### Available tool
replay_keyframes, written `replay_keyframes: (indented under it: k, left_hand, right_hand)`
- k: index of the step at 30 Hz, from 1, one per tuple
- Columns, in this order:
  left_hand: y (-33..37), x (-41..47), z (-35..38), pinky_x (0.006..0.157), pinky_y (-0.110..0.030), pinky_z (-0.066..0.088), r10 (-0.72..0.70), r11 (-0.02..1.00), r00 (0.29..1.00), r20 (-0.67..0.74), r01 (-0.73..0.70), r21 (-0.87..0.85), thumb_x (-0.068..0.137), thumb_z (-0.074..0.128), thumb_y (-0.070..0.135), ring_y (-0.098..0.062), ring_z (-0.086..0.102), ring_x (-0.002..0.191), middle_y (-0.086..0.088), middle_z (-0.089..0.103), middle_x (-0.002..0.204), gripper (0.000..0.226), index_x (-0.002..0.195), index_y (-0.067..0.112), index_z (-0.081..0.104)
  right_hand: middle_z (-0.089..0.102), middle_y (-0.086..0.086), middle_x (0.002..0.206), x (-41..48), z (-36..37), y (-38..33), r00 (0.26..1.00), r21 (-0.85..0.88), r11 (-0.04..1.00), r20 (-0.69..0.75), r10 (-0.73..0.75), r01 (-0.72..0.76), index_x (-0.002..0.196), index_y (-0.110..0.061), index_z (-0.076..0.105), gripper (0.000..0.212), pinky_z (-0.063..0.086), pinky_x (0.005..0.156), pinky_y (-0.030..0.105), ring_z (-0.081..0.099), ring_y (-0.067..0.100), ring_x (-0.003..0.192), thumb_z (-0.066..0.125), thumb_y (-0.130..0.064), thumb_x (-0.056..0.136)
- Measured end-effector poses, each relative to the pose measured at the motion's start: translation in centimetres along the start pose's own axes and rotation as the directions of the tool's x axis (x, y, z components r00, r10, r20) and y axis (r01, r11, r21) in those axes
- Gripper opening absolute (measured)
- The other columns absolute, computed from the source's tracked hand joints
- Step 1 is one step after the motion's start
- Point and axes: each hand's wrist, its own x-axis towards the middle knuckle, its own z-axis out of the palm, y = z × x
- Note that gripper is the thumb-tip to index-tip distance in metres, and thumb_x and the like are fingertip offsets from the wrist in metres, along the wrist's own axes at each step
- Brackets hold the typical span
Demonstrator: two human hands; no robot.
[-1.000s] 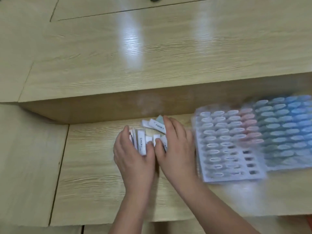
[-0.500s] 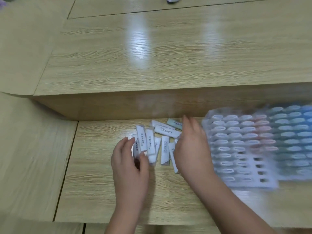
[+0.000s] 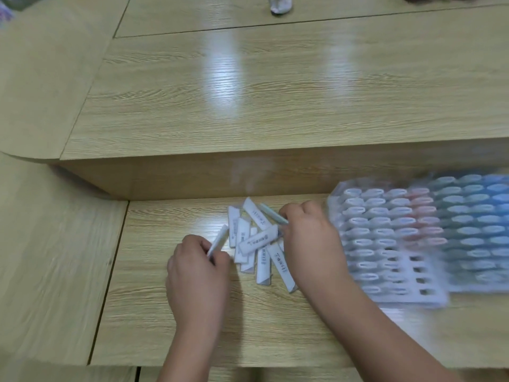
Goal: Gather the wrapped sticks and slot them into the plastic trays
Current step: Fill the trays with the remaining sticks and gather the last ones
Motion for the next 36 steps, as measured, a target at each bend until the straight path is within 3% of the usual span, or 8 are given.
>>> replay_keyframes:
  k: [3,9,12,17,22,25,30,36]
  left_hand:
    - [-0.3,-0.3,-0.5,0.054,-0.03,0.036,0.035,0.994,0.998,-0.049,-0.04,-0.097,0.093,0.06,0.016,-0.02,0.056,0.073,0.005,0.061,0.083,0.011,0.09,0.024,0.052]
    - [4.0,-3.0,-1.3,0.068,-0.02,0.053,0.144,0.86,0.99,-0.009,-0.13,-0.493,0.086,0.074,0.033,-0.004,0.066,0.079,0.018,0.069,0.092,0.024,0.101,0.048,0.062]
    - [7.6,-4.9,-0.7,0.071,-0.009,0.049,0.294,0.798,0.955,0.03,-0.228,-0.558,0.085,0.077,0.038,-0.003,0.067,0.083,0.021,0.069,0.095,0.024,0.101,0.047,0.063]
    - [12.1,-7.3,1.7,0.07,-0.012,0.05,0.527,0.739,0.844,0.1,-0.396,-0.544,0.091,0.063,0.027,-0.006,0.068,0.09,0.021,0.069,0.102,0.023,0.105,0.045,0.065]
    - [14.9,-9.1,3.7,0.077,-0.007,0.044,0.695,0.651,0.714,0.08,-0.579,-0.491,0.097,0.058,0.022,-0.004,0.062,0.097,0.017,0.062,0.106,0.024,0.114,0.035,0.069]
    - [15.5,-9.8,4.7,0.074,-0.008,0.043,0.722,0.644,0.683,0.11,-0.606,-0.467,0.096,0.06,0.019,-0.007,0.062,0.092,0.017,0.061,0.106,0.026,0.116,0.033,0.068]
    - [16.1,-10.2,5.3,0.077,-0.009,0.046,0.671,0.697,0.729,0.135,-0.557,-0.452,0.091,0.058,0.041,-0.007,0.064,0.09,0.02,0.064,0.103,0.029,0.117,0.054,0.057]
    - [16.5,-10.3,5.8,0.067,-0.013,0.05,0.663,0.713,0.743,0.096,-0.586,-0.386,0.09,0.062,0.043,-0.002,0.066,0.087,0.024,0.066,0.101,0.02,0.107,0.052,0.059]
  right_hand:
    - [0.055,-0.004,0.106,-1.7,-1.5,-0.3,0.988,0.168,0.98,-0.124,-0.089,0.109,0.117,-0.027,0.064,0.027,0.04,0.072,0.029,0.055,0.017,0.093,0.056,-0.013,0.095]
    - [0.057,-0.029,0.095,-5.2,-7.6,5.5,0.958,0.456,0.853,-0.238,-0.157,0.253,0.11,-0.042,0.066,0.026,0.042,0.069,0.007,0.059,-0.003,0.083,0.069,-0.026,0.09]
    - [0.066,-0.025,0.096,-6.4,-10.8,10.8,0.946,0.482,0.851,-0.319,-0.054,0.211,0.111,-0.046,0.062,0.029,0.046,0.066,0.006,0.066,0.003,0.079,0.068,-0.038,0.084]
    - [0.071,-0.003,0.099,-8.1,-14.6,19.8,0.907,0.661,0.728,-0.397,0.137,0.18,0.116,-0.034,0.064,0.043,0.058,0.071,0.021,0.07,0.014,0.082,0.07,-0.058,0.081]
    - [0.074,-0.011,0.099,-9.6,-16.5,25.6,0.853,0.546,0.833,-0.473,0.222,0.086,0.106,-0.032,0.067,0.035,0.059,0.073,0.035,0.072,0.012,0.083,0.071,-0.058,0.083]
    - [0.074,-0.013,0.1,-9.9,-16.6,26.9,0.843,0.546,0.829,-0.496,0.207,0.118,0.103,-0.033,0.07,0.025,0.058,0.077,0.028,0.073,0.01,0.087,0.071,-0.051,0.086]
    - [0.07,-0.026,0.101,-9.2,-16.6,27.3,0.845,0.403,0.883,-0.534,0.013,0.241,0.097,-0.04,0.067,0.016,0.051,0.083,0.015,0.069,0.002,0.095,0.071,-0.027,0.088]
    - [0.072,-0.01,0.101,-8.5,-16.1,28.9,0.85,0.212,0.911,-0.479,-0.219,0.355,0.091,-0.015,0.073,0.009,0.054,0.084,0.029,0.068,0.006,0.097,0.071,-0.011,0.084]
